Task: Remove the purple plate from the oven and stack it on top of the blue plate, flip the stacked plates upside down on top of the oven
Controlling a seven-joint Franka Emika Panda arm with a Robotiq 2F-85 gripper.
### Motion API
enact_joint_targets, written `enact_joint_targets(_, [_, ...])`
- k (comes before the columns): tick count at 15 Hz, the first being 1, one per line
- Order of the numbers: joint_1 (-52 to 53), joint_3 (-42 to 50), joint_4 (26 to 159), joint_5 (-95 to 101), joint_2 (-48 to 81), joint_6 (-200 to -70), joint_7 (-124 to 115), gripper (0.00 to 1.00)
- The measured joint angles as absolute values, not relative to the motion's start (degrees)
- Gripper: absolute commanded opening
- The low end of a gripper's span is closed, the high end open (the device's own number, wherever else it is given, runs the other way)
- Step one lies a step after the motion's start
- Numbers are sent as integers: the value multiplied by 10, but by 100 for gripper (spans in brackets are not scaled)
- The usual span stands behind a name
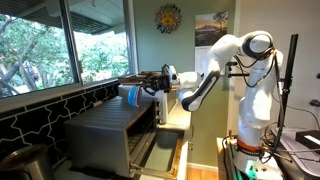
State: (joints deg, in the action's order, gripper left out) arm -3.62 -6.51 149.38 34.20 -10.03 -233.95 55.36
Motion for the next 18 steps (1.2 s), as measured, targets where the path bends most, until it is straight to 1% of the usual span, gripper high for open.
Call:
enact_joint_targets(6, [-13,-66,1504,279,-61,-2419,643,2])
enact_joint_targets(12, [-1,-65,1502,277,-61,-2415,656,2])
enact_joint_targets(13, [-1,-65,1502,278,-61,-2415,657,15])
enact_joint_targets(14, [-1,-64,1502,279,-61,-2415,658,33])
enact_joint_targets(16, [-1,-63,1504,283,-61,-2414,658,46])
enact_joint_targets(18, [-1,-60,1509,291,-61,-2410,659,62])
